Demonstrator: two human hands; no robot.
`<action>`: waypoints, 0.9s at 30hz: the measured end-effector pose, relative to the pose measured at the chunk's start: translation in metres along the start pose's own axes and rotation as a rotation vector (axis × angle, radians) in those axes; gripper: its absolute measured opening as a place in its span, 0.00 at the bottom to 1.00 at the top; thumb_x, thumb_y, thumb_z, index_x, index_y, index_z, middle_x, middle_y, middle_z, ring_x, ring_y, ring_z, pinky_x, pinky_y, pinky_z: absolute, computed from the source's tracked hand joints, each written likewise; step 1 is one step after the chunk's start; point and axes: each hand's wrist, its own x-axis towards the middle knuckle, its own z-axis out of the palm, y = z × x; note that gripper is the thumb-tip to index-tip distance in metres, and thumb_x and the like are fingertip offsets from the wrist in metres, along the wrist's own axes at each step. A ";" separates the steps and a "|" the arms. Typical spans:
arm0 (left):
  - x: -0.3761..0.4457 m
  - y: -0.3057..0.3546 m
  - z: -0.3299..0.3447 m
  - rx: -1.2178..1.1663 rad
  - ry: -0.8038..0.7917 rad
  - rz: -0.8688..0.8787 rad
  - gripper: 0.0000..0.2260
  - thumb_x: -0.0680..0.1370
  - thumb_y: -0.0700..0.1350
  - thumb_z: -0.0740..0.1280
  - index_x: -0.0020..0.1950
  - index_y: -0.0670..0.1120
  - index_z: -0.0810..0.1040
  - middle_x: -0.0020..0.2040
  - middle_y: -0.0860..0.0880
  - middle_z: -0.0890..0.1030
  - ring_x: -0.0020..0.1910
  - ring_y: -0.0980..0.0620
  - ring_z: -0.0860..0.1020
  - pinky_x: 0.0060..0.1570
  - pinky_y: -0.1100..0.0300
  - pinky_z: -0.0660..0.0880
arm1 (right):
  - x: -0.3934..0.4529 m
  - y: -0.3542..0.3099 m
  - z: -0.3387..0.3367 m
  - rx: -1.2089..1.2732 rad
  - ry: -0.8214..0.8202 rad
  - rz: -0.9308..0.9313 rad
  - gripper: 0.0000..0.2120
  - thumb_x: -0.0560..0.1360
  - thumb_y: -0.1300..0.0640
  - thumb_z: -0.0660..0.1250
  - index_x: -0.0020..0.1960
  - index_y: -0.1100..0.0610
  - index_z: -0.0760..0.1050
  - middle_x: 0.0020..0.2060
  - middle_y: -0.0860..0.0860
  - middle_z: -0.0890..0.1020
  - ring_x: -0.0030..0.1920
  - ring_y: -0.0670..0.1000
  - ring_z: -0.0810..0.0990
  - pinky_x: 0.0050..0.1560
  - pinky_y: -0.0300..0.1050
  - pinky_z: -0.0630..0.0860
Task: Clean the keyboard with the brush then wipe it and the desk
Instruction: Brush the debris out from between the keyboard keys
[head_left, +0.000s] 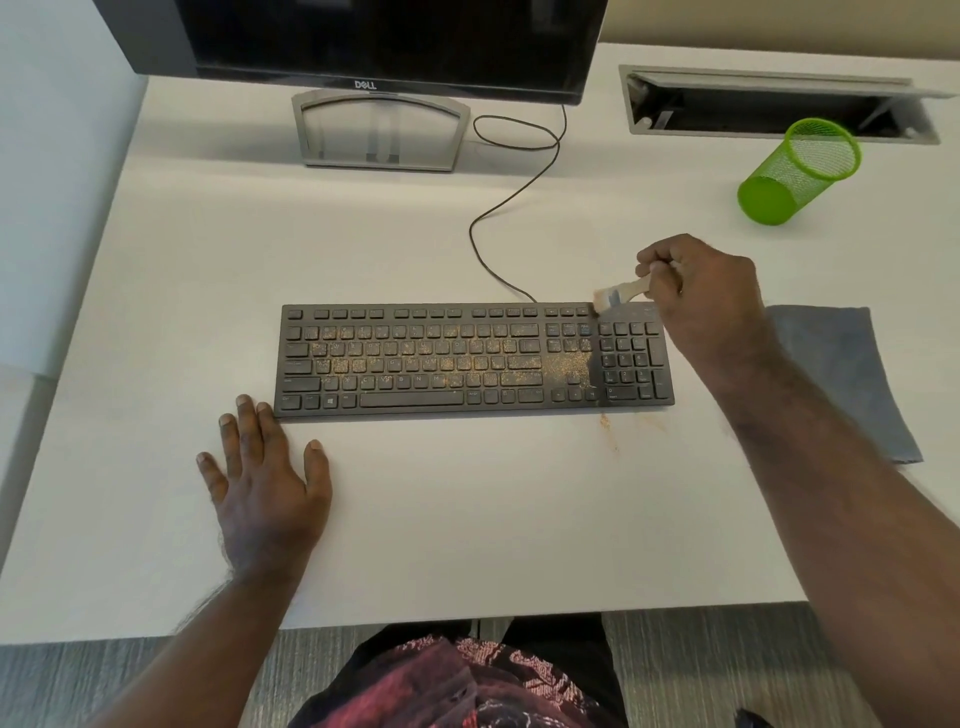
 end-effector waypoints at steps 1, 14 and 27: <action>0.000 0.000 0.000 0.001 0.000 -0.001 0.35 0.80 0.58 0.49 0.83 0.41 0.54 0.84 0.46 0.51 0.83 0.45 0.48 0.80 0.40 0.44 | -0.002 0.000 0.001 -0.013 -0.025 -0.003 0.10 0.79 0.58 0.60 0.55 0.52 0.79 0.46 0.48 0.85 0.45 0.47 0.82 0.49 0.43 0.79; 0.000 -0.001 0.001 0.004 -0.009 -0.001 0.35 0.80 0.59 0.49 0.83 0.41 0.53 0.84 0.46 0.50 0.83 0.45 0.47 0.80 0.40 0.44 | -0.022 0.026 -0.036 -0.170 -0.179 -0.133 0.09 0.79 0.59 0.63 0.51 0.46 0.78 0.41 0.46 0.83 0.43 0.52 0.81 0.45 0.51 0.79; 0.001 0.000 0.002 0.003 0.012 -0.003 0.35 0.80 0.58 0.49 0.83 0.40 0.55 0.84 0.45 0.52 0.83 0.44 0.50 0.79 0.39 0.45 | -0.022 0.015 -0.026 -0.196 -0.267 -0.200 0.10 0.78 0.61 0.65 0.49 0.47 0.80 0.41 0.44 0.82 0.42 0.51 0.79 0.45 0.51 0.78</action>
